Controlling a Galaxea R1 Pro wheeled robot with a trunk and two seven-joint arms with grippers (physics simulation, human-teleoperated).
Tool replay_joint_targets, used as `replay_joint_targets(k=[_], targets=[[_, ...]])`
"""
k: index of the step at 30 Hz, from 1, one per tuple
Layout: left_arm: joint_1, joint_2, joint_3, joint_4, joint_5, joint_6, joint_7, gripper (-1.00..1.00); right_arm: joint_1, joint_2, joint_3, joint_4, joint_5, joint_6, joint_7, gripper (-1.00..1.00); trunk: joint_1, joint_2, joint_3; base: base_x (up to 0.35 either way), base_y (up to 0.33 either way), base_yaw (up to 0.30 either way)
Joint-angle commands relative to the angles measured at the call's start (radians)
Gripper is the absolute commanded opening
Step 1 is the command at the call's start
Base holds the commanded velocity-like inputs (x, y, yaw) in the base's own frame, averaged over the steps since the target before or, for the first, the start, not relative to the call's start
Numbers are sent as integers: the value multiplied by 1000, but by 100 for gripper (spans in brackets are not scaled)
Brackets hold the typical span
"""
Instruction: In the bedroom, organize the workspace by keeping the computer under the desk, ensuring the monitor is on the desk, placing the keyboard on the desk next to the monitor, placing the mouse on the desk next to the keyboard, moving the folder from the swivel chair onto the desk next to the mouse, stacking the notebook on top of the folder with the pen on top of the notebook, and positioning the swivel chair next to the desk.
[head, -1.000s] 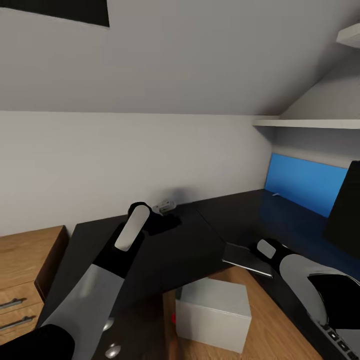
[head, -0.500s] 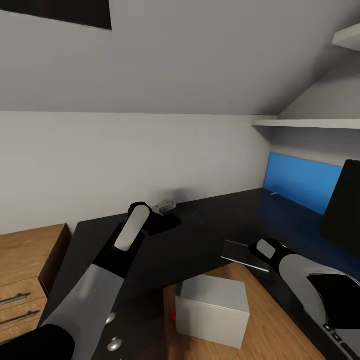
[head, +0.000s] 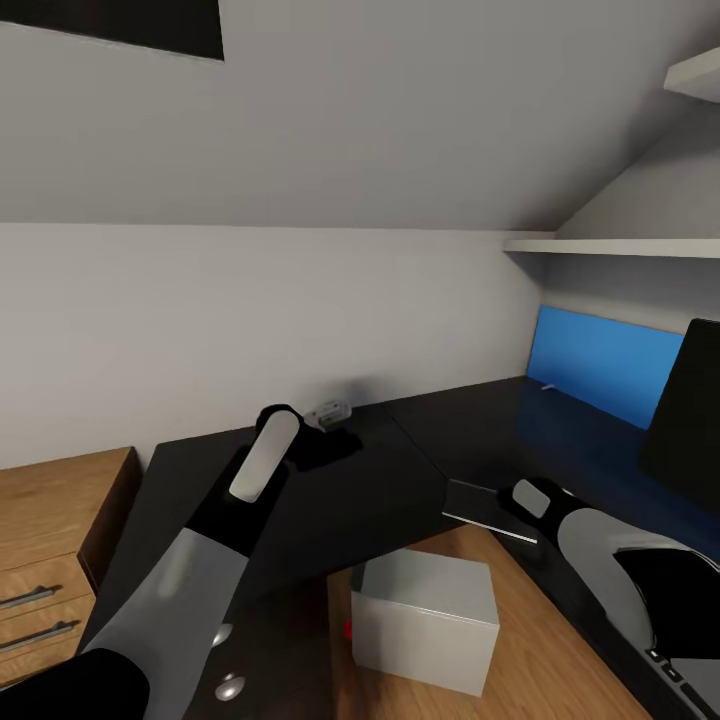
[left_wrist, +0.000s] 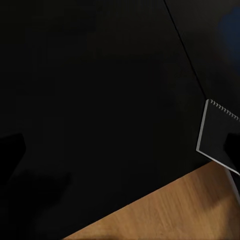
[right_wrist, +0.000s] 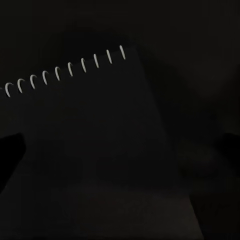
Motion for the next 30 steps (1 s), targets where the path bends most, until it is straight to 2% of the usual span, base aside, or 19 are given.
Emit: replay_joint_targets(k=[1,12,27,30], targets=[[-1,0,-1,1,9,1,10,100,1,1,-27,12,-24,11,-7,100,0,0,-1,0,0,0],[-1,1,0,22,8,-1,10,100,1,14,-26,8,-20,9,-6,100,0,0,-1,0,0,0],[-1,-1,-1,32,5,-2,10,100,1,20,-26,6,-17,8,-6,100,-57,105,46,0,0,0],[-1,-1,-1,33,5,-2,10,100,1,20,-26,6,-17,7,-5,100,-57,105,46,0,0,0]])
